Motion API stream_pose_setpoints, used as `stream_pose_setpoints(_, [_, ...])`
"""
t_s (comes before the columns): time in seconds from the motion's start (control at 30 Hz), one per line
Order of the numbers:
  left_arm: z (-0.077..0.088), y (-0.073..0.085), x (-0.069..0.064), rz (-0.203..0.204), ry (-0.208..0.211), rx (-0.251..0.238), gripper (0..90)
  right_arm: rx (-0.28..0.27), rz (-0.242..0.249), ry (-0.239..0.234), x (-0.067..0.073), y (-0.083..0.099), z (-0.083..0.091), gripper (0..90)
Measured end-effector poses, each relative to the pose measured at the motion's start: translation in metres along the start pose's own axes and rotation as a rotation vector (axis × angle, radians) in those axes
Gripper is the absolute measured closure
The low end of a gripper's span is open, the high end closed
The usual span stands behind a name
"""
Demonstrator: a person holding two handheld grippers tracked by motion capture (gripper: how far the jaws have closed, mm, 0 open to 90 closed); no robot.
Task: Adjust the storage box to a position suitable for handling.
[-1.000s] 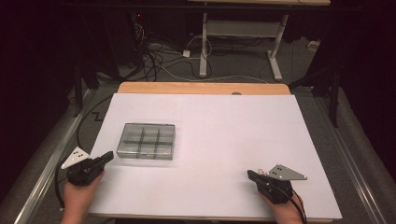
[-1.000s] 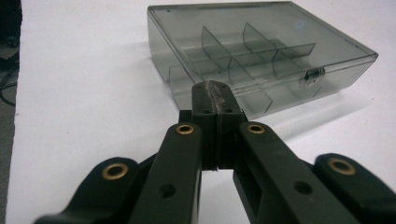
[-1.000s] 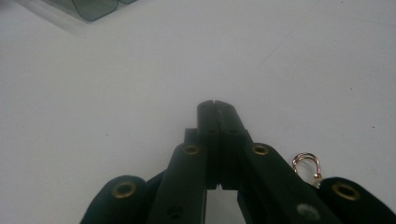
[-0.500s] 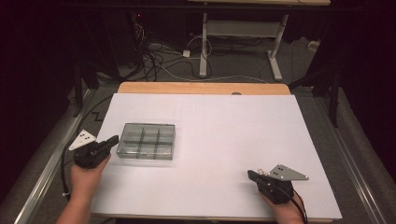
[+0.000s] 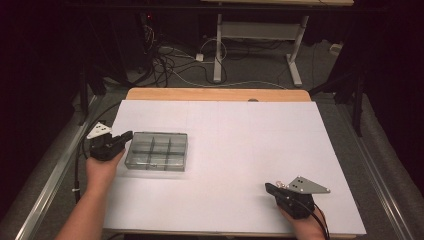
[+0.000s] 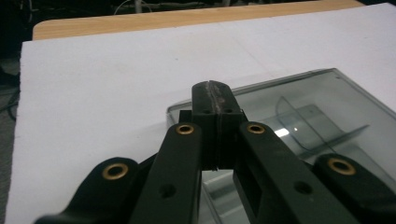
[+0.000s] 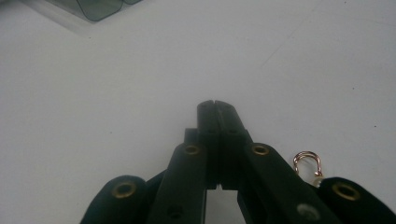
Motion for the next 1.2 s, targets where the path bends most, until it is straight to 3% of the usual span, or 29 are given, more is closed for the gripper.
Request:
stream_pose_setpoints(0.13, [-0.013,-0.005,0.012,0.012,-0.02,0.031,87.9,-0.003,-0.004,0.0,0.0,0.0,0.0,90.0])
stream_pose_setpoints(0.43, [-0.032,-0.013,0.025,0.006,-0.042,0.107,87.9,-0.005,-0.005,0.0,0.0,0.0,0.001,90.0])
stream_pose_setpoints(0.6, [-0.042,-0.01,0.033,0.035,-0.037,0.109,88.0,-0.01,-0.009,-0.004,-0.001,-0.001,0.002,90.0])
stream_pose_setpoints(0.73, [-0.05,-0.006,0.036,0.028,-0.036,0.112,88.0,-0.008,-0.013,-0.005,-0.001,0.0,0.001,90.0])
stream_pose_setpoints(1.2, [-0.052,-0.005,0.036,0.014,-0.015,0.103,88.0,-0.001,-0.017,-0.001,-0.001,0.001,0.0,90.0])
Point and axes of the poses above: each handheld gripper's, and its own axes: z roughly backward along the jaws, y roughly out of its underside, x roughly to its left, the point moved 2 cm from there along -z, roughly forward along the jaws, and after that the axes turned 1 degree about -z, right-handed, at the moved point
